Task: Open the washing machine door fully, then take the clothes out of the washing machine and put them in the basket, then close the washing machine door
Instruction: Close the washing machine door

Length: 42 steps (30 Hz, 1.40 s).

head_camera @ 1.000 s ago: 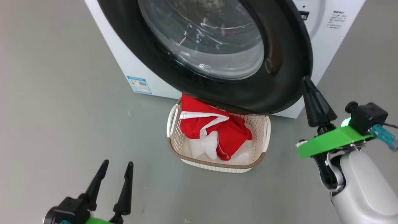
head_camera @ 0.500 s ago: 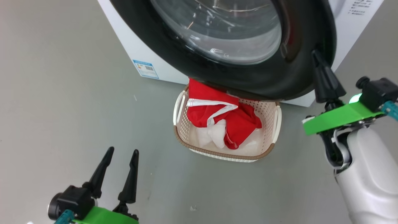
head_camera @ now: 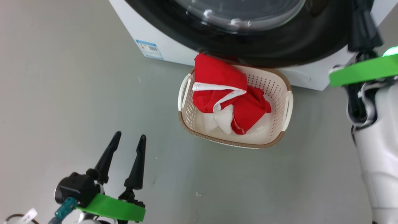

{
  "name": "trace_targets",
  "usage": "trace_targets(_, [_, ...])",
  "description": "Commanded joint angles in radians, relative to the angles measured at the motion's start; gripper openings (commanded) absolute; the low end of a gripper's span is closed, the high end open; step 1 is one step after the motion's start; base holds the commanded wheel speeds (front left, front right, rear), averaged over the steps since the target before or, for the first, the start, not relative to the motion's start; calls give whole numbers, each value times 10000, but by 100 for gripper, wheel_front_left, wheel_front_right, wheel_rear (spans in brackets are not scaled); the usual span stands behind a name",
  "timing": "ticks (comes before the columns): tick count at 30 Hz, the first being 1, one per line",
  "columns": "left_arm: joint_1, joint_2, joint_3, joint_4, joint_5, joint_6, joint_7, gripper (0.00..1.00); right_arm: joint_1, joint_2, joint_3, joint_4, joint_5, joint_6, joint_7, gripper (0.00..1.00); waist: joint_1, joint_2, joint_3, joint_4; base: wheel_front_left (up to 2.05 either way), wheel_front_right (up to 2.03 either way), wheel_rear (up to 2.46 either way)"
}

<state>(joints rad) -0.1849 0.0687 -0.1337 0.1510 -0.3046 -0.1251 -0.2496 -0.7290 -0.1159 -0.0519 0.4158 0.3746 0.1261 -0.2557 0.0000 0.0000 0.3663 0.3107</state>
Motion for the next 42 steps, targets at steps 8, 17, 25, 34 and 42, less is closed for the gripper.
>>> trace_targets(8, [-429, 95, 187, -333, -143, -56, -122, 100, -1097, 55, -429, -206, -253, 46, -61, 0, 0, 0, 524, 210, 0, 0, 0])
trace_targets(17, [-685, 119, 95, -344, -232, -56, -122, 100, -1743, 18, -911, -310, -446, 46, -61, 0, 0, 0, 871, 264, 0, 0, 0])
trace_targets(25, [-726, 145, 105, -194, -212, -56, -122, 100, -1368, 72, -382, -249, -530, 46, -61, 0, 0, 0, 680, 151, 0, 0, 0])
trace_targets(34, [-429, 280, 175, -14, -175, -56, -122, 100, -16, 95, 320, -369, -342, 46, -61, 0, 0, 0, -59, -154, 0, 0, 0])
trace_targets(42, [14, 598, 254, 167, -247, -56, -122, 100, 1392, -43, 709, -384, -188, 46, -61, 34, 0, 0, -869, -525, 0, 0, 0])
